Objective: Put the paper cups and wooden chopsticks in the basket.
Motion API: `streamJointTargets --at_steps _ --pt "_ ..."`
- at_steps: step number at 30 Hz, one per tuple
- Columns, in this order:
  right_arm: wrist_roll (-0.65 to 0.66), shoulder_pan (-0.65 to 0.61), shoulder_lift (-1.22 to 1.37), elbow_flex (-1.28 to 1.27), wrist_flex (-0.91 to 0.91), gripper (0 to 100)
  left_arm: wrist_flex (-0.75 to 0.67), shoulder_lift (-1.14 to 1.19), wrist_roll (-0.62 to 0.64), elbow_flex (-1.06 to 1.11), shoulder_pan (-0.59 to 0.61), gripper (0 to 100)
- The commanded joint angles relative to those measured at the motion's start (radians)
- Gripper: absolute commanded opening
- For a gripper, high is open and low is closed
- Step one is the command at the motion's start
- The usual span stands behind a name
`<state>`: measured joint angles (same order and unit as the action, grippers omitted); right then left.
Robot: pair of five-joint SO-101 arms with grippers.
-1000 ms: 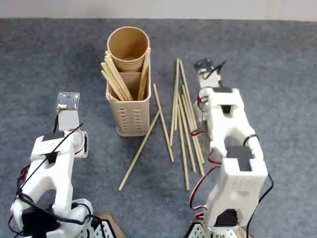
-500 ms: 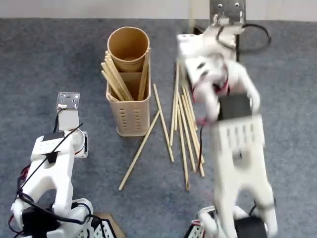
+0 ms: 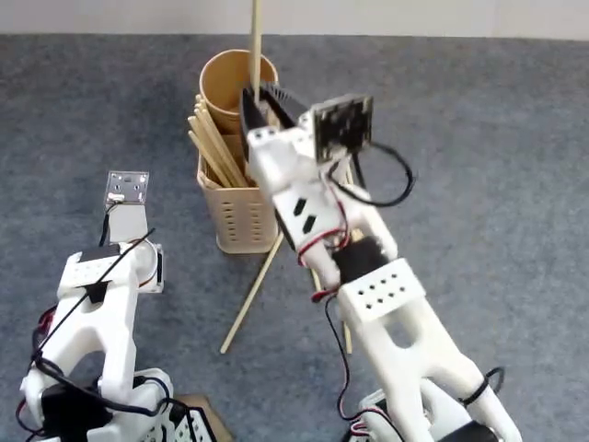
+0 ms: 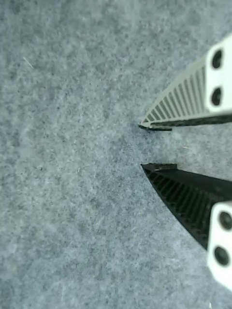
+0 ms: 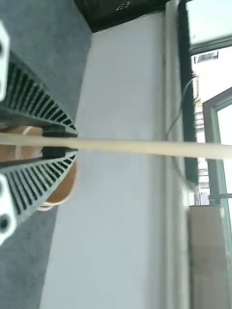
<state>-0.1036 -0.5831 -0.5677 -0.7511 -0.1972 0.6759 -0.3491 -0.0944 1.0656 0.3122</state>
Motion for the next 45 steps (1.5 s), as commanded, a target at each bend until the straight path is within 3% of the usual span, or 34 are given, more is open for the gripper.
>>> streamJointTargets --at_steps 1,3,7,13,17,19,22,27,31,45 --pt "0.114 -0.007 -0.033 -0.068 -0.071 2.4 -0.017 0.002 -0.012 -0.004 -0.025 15" --pt "0.203 -0.013 -0.053 -0.065 -0.071 10.8 -0.017 0.002 -0.012 -0.004 -0.025 15" --pt "0.164 -0.008 -0.101 -0.061 -0.016 26.3 -0.017 0.002 -0.012 -0.004 -0.025 15" --pt "0.166 0.061 -0.251 0.084 0.354 21.0 -0.017 0.002 -0.012 -0.004 -0.025 15" --pt "0.163 0.277 -0.355 0.117 0.647 11.1 -0.017 0.002 -0.012 -0.004 -0.025 15" --pt "0.166 0.369 -0.344 0.035 0.710 3.8 -0.017 0.002 -0.012 -0.004 -0.025 15" --pt "0.167 0.423 -0.277 -0.130 0.707 1.4 -0.017 0.002 -0.012 -0.004 -0.025 15" --pt "0.169 0.380 -0.101 -0.314 0.674 1.9 -0.017 0.002 -0.012 -0.004 -0.025 15" --pt "0.169 0.334 0.041 -0.320 0.638 2.0 -0.015 0.002 -0.012 -0.002 -0.025 15" --pt "0.169 0.349 0.297 -0.317 0.570 2.0 -0.015 0.002 -0.012 -0.002 -0.025 15"
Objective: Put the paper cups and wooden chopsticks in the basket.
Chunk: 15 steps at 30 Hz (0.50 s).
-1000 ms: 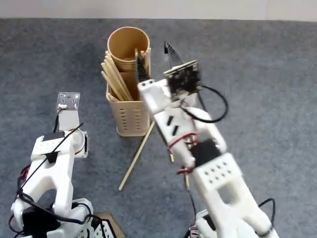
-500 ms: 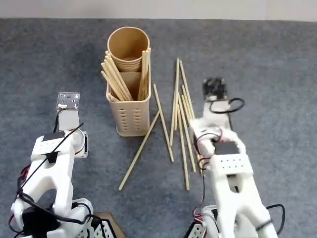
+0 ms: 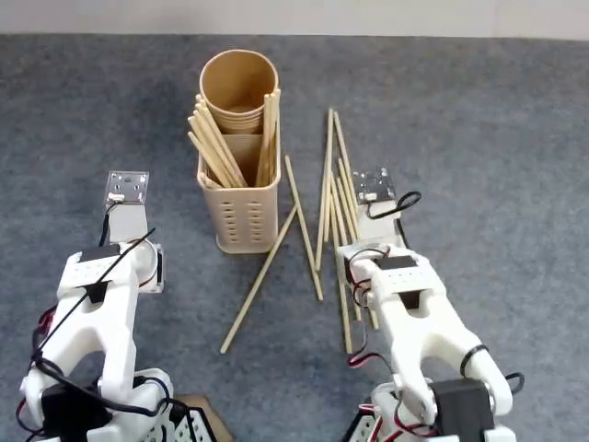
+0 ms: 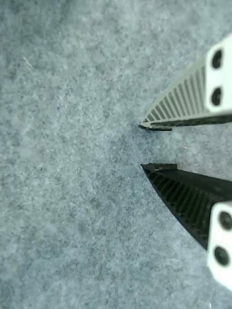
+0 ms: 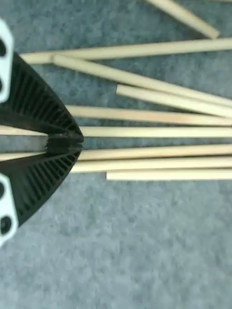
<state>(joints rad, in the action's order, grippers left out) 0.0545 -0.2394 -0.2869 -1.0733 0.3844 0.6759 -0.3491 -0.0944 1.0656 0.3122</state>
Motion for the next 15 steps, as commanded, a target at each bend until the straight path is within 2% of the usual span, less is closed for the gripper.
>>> streamJointTargets --at_steps 1,6,9,15 --pt "0.011 0.007 0.021 0.005 -0.025 2.0 -0.015 0.002 -0.012 -0.002 -0.025 15" --pt "0.011 0.008 0.021 0.002 -0.059 2.0 -0.015 0.002 -0.012 -0.002 -0.025 15" --pt "0.011 0.036 -0.002 0.008 -0.004 2.0 -0.015 0.002 -0.012 -0.002 -0.025 15" --pt "0.012 0.084 -0.205 -0.010 0.044 3.1 -0.015 0.002 -0.012 -0.002 -0.025 15"
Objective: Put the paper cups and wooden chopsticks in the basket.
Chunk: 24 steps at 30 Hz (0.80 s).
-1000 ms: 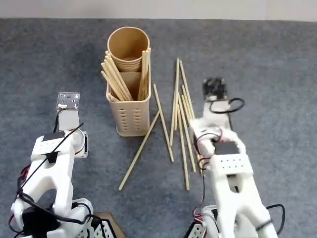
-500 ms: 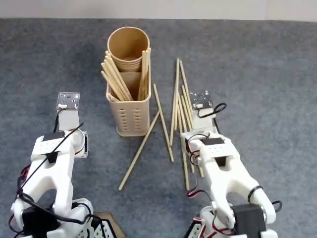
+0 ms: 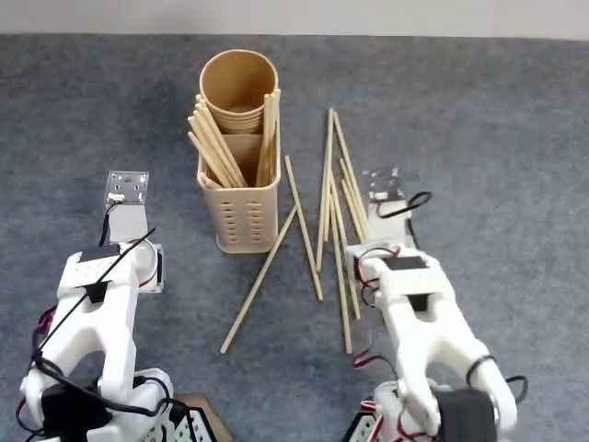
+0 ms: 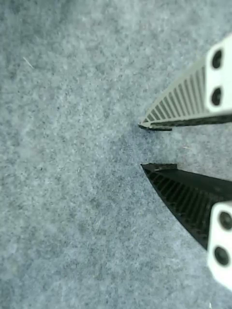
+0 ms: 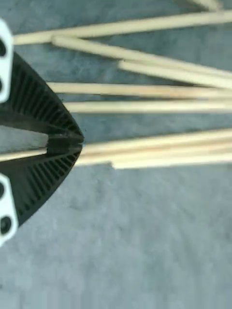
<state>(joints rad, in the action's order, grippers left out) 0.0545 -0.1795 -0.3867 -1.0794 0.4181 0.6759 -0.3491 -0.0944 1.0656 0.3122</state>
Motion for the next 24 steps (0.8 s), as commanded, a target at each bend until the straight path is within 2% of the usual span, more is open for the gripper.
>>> streamJointTargets --at_steps 1,6,12,16,21,24 --pt "0.031 0.024 -0.119 -0.025 0.018 5.0 -0.015 0.002 -0.012 -0.002 -0.025 15" --pt "0.064 0.001 -0.122 -0.085 0.025 16.2 -0.015 0.002 -0.012 -0.002 -0.025 15" --pt "0.064 0.001 -0.120 -0.091 -0.025 16.5 -0.015 0.002 -0.012 -0.002 -0.025 15" --pt "0.066 -0.051 -0.113 -0.096 -0.056 16.5 -0.015 0.002 -0.012 -0.002 -0.025 15" --pt "0.069 -0.094 0.031 -0.084 -0.044 16.5 -0.015 0.002 -0.012 -0.002 -0.025 15" --pt "0.127 -0.081 0.119 -0.031 -0.044 16.4 -0.015 0.002 -0.012 -0.002 -0.025 15"
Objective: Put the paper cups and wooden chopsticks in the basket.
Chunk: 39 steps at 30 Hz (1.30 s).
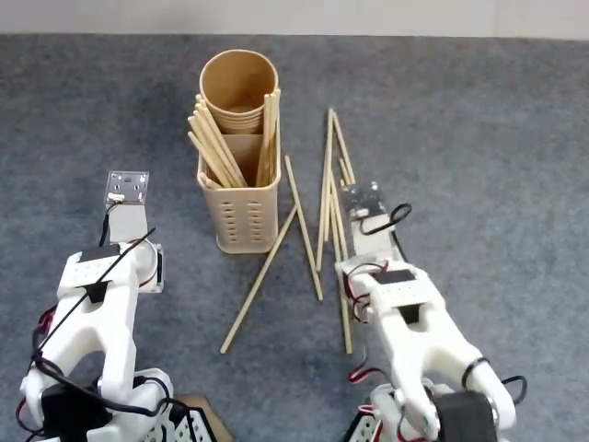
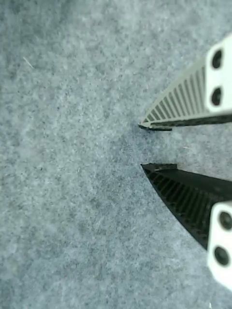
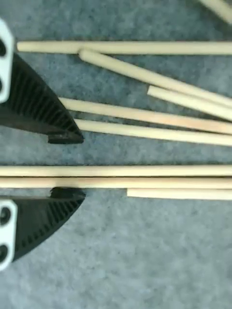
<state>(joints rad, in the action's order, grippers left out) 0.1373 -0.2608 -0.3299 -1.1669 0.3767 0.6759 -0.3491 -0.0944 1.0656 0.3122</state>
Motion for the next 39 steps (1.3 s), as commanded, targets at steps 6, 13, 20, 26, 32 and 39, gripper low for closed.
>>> streamJointTargets --at_steps 6,13,20,26,32,39 --pt "0.126 0.001 0.105 0.136 -0.002 0.4 -0.015 0.002 -0.012 -0.002 -0.025 15" --pt "0.193 -0.016 0.102 0.136 -0.001 0.4 -0.015 0.002 -0.012 -0.002 -0.025 15" --pt "0.069 0.064 -0.097 0.142 0.064 0.4 -0.015 0.002 -0.012 -0.002 -0.025 15" --pt "-0.029 0.070 -0.486 0.173 0.016 0.4 -0.015 0.002 -0.012 -0.002 -0.025 15" --pt "-0.064 0.001 -0.621 0.361 -0.163 0.4 -0.015 0.002 -0.012 -0.002 -0.025 15" --pt "-0.066 -0.245 -0.395 0.765 -0.165 0.4 -0.015 0.002 -0.012 -0.002 -0.025 15"
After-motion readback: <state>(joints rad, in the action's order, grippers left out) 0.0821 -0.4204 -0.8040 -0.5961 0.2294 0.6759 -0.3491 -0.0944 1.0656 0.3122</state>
